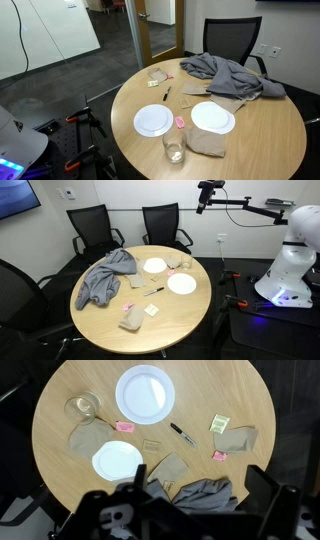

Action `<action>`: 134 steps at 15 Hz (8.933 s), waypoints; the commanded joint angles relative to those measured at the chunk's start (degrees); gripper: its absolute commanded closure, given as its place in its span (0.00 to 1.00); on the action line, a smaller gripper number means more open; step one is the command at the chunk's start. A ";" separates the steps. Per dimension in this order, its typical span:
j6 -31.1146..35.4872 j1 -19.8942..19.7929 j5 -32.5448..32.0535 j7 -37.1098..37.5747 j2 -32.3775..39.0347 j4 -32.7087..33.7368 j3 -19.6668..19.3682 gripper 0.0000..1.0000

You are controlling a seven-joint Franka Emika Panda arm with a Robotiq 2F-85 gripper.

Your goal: Put the marker in the cup

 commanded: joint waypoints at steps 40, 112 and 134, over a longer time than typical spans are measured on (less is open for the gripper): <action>33.88 6.64 -9.05 -22.99 47.34 10.85 3.76 0.00; 25.25 6.39 -15.21 -17.82 80.50 38.72 3.84 0.97; 13.85 3.21 -11.07 6.64 49.26 25.92 0.02 0.97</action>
